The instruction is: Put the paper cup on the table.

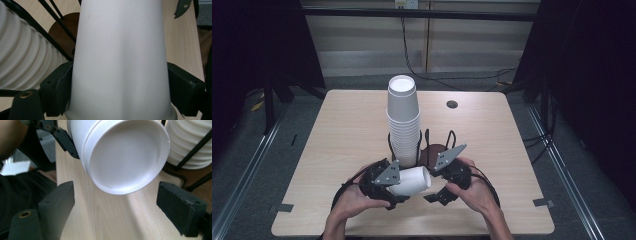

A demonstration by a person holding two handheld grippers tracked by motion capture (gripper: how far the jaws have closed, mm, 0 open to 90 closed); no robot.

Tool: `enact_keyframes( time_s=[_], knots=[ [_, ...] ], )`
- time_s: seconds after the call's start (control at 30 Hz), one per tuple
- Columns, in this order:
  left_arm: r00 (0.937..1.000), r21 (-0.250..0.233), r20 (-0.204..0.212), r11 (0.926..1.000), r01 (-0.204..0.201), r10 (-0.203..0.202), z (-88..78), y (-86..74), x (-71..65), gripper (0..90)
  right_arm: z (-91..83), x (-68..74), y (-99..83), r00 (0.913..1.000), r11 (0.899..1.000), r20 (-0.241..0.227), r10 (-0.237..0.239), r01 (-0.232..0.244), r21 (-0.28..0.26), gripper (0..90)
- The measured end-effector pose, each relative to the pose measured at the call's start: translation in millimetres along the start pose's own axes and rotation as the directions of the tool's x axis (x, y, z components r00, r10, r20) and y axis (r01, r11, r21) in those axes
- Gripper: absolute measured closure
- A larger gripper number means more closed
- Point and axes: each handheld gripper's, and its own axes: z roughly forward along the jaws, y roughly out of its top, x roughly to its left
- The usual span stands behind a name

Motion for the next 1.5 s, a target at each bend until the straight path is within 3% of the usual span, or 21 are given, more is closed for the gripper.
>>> enact_keyframes(
  time_s=[0.2,0.37,0.47,0.5,0.7,1.0,1.3,1.5],
  knots=[
    [0.9998,0.028,0.019,0.9995,-0.011,0.010,3.6,1.5,-1.1,16.3,9.5,-2.6,2.9,0.9990,0.997,-0.042,0.013,-0.009,0.075,15.3],
    [0.9994,0.046,0.028,0.9988,-0.019,0.017,6.1,2.2,-1.4,16.3,13.7,-5.0,4.1,0.9999,0.995,-0.011,0.001,0.000,0.100,15.5],
    [0.9989,0.051,0.041,0.9984,-0.025,0.023,7.2,4.1,-2.3,16.3,14.2,-4.9,5.4,0.9995,0.994,-0.030,-0.015,0.018,0.107,15.4],
    [0.9987,0.055,0.044,0.9981,-0.028,0.026,7.4,4.6,-2.4,16.3,14.9,-4.5,6.3,0.9981,0.991,-0.047,-0.040,0.045,0.122,15.7],
    [0.9973,0.048,0.069,0.9984,-0.029,0.025,10.0,5.7,-4.5,16.3,13.2,-0.7,13.6,0.9958,0.986,-0.053,-0.075,0.082,0.145,17.3],
    [0.9955,0.064,0.090,0.9973,-0.035,0.029,12.3,5.0,-5.9,16.3,16.9,-0.4,18.7,0.9934,0.983,-0.067,-0.093,0.102,0.150,17.8],
    [0.9927,0.043,0.115,0.9982,-0.041,0.036,12.8,6.5,-7.4,16.3,19.6,3.3,22.0,0.9889,0.982,-0.105,-0.105,0.120,0.145,18.7],
    [0.9928,0.037,0.116,0.9987,-0.036,0.032,14.3,5.9,-7.4,16.2,16.2,3.6,22.4,0.9888,0.984,-0.103,-0.108,0.121,0.130,21.9]
  ],
)
